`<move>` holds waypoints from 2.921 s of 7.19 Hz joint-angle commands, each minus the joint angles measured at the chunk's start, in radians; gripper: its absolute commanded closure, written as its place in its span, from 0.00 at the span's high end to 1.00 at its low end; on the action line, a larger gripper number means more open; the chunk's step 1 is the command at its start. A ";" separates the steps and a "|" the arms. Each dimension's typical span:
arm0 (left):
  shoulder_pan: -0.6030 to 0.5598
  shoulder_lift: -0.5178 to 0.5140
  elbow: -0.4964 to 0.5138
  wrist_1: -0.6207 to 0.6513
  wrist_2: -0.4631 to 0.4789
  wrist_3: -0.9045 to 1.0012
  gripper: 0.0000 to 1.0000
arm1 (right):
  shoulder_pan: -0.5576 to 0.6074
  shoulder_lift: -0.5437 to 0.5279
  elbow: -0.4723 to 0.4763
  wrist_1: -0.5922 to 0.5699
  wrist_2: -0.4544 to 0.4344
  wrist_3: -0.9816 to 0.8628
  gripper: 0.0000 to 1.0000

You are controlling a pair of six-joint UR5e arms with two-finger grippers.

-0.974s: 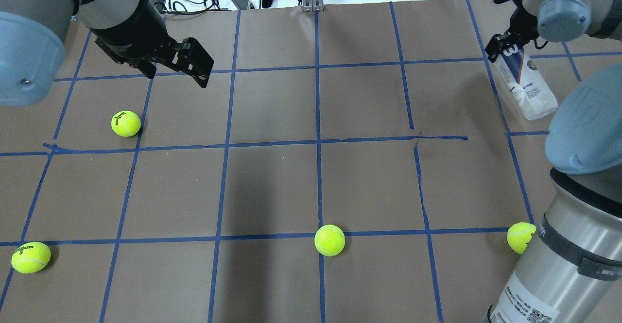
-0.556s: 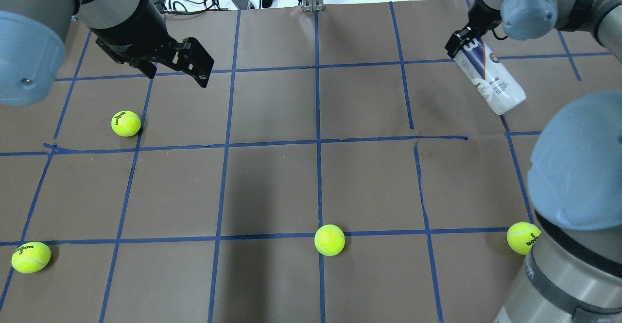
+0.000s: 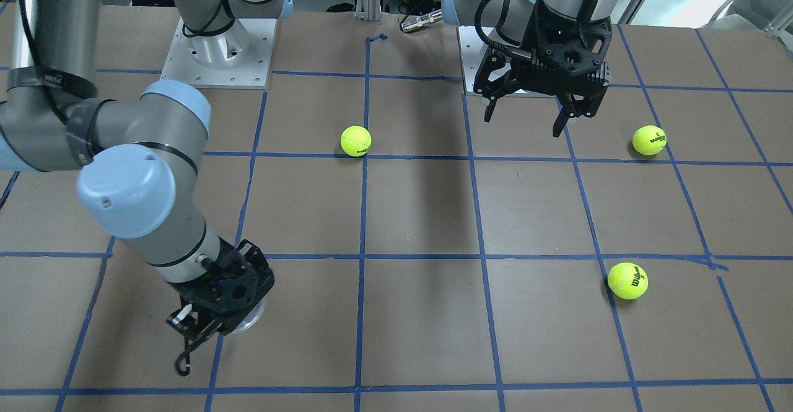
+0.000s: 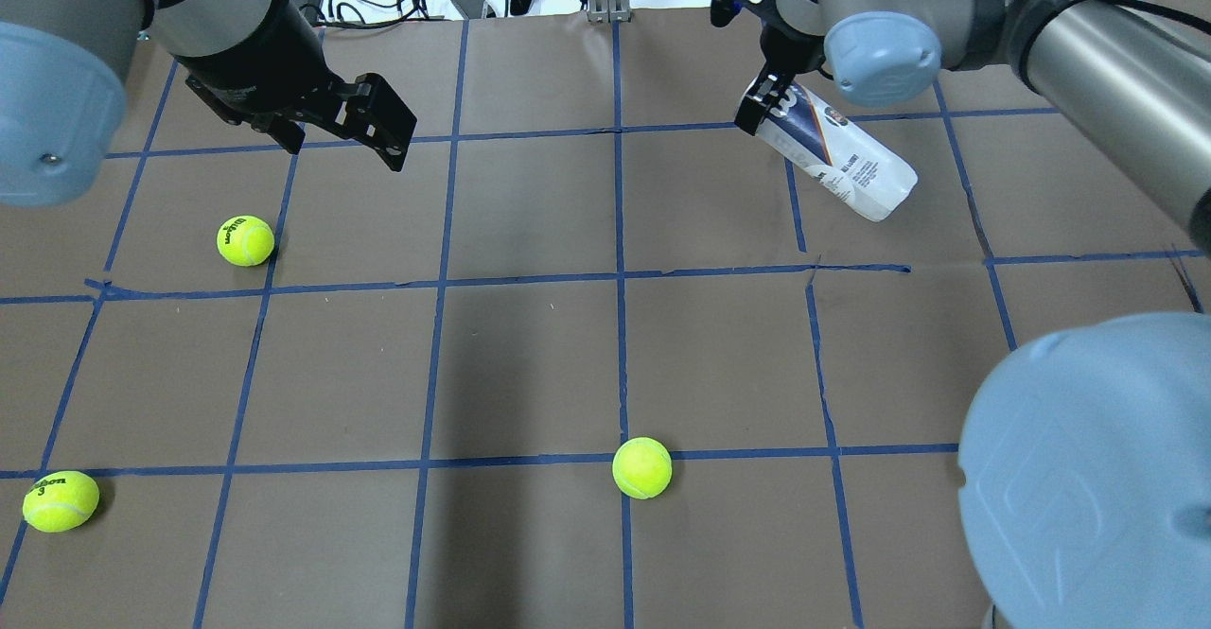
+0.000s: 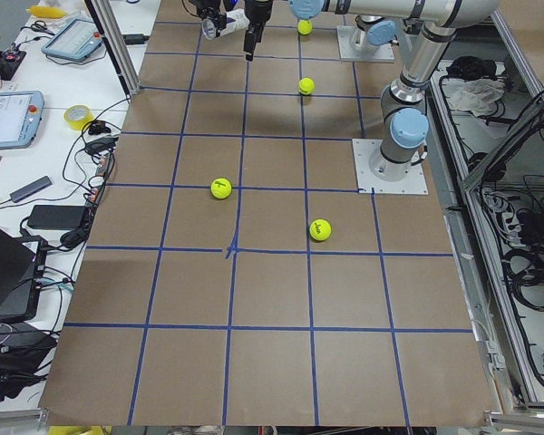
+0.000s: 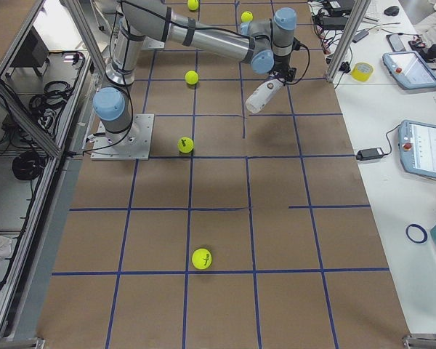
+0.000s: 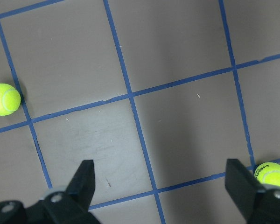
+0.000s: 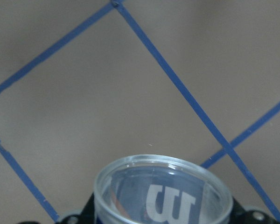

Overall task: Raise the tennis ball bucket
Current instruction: 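Carry the can toward the table center and lay it on its side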

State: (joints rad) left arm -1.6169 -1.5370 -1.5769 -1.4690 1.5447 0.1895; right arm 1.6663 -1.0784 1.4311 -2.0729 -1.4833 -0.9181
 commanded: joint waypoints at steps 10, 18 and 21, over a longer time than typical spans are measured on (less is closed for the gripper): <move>0.005 0.000 0.000 0.001 0.000 0.001 1.00 | 0.386 0.121 0.138 -0.272 0.001 -0.177 0.37; 0.006 -0.002 -0.003 -0.001 0.000 0.013 1.00 | 0.348 0.072 0.149 -0.273 0.052 -0.133 1.00; 0.043 -0.005 -0.046 -0.002 -0.017 0.024 1.00 | 0.222 -0.052 0.140 -0.184 0.112 -0.122 1.00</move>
State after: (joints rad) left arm -1.5892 -1.5389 -1.5980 -1.4711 1.5359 0.2078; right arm 1.9351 -1.0640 1.5709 -2.3212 -1.3865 -1.0490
